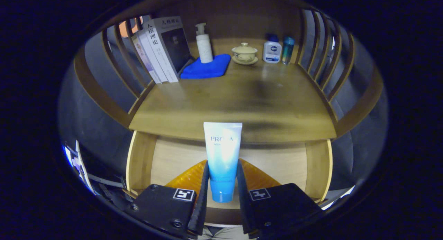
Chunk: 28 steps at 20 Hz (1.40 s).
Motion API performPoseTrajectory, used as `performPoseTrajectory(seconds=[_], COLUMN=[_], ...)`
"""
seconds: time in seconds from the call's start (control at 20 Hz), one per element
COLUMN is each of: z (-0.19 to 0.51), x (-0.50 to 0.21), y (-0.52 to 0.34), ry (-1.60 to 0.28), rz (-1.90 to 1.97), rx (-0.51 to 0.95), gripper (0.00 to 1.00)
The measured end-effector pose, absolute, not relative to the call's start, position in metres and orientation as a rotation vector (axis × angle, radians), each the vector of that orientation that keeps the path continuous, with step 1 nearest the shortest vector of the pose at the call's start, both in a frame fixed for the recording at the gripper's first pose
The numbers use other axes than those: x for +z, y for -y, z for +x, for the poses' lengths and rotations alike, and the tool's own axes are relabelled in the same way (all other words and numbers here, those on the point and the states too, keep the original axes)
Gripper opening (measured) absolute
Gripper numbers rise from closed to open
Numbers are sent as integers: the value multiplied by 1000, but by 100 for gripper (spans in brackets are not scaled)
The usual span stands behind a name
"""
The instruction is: Pull open the drawer, take out the items inside it, and place them on the countertop above the cabinet.
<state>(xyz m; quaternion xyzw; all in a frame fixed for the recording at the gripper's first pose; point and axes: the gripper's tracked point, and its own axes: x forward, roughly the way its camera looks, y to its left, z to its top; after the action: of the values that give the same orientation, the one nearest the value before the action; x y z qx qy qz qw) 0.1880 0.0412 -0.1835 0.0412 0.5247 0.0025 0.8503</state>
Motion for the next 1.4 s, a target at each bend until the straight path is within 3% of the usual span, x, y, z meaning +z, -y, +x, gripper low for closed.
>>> performPoseTrajectory(seconds=[0.5,1.2,1.4], z=[275,313,304], x=[-178,-224,-217], y=[-46,-32,-29], ry=[-973,-990,-998], rz=[56,80,87], rx=[-20,-94,-96], gripper=[44,47,60])
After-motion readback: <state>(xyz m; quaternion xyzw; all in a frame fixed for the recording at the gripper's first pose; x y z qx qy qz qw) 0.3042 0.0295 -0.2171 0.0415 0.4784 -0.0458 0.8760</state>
